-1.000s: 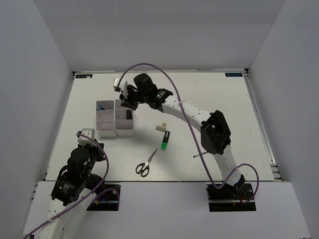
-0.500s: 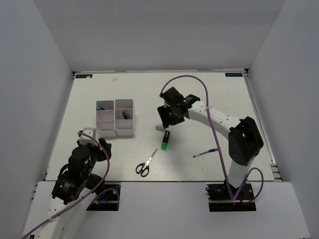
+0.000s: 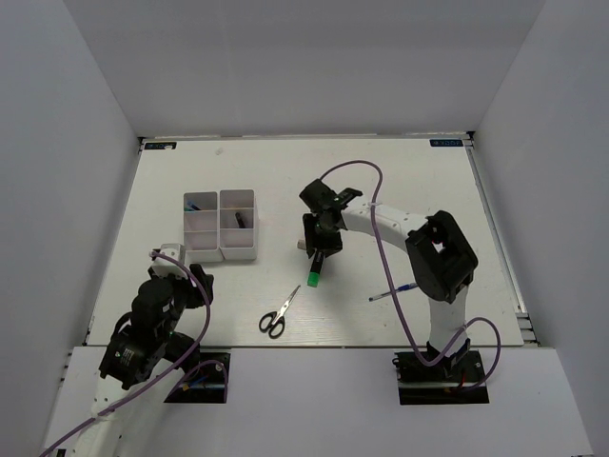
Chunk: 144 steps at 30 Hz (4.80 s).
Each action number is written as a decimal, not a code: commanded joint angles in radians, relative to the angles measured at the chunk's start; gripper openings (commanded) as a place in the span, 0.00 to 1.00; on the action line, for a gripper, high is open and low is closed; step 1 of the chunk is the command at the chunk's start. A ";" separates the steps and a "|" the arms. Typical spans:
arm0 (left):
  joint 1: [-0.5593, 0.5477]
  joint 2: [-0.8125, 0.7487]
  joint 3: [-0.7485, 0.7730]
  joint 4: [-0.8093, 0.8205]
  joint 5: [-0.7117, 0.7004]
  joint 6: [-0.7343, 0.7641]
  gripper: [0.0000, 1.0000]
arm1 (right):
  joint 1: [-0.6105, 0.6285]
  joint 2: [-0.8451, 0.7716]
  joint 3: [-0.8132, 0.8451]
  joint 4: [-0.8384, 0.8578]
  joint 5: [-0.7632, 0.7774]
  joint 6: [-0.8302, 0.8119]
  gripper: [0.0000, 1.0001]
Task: Sort the stationery into containers
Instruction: Grab a piece of stationery with the right arm, then place the stationery into the container, then grab a piece of stationery with the left arm
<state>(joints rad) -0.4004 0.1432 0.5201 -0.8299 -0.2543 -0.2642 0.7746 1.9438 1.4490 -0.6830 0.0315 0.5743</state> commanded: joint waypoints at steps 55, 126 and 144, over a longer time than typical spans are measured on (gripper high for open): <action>0.005 0.002 -0.005 0.017 0.015 0.013 0.73 | 0.153 0.047 0.416 0.481 -0.215 -0.817 0.00; -0.015 0.553 0.083 -0.031 0.509 -0.013 0.24 | 0.080 0.092 0.718 -0.073 -0.113 -0.789 0.56; -0.422 1.019 0.126 0.123 0.259 -0.233 0.55 | -0.176 -0.697 -0.516 0.108 -0.412 -0.705 0.17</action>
<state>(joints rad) -0.8066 1.1328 0.6075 -0.7490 0.0498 -0.4686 0.6178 1.3125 0.9672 -0.6811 -0.3084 -0.1890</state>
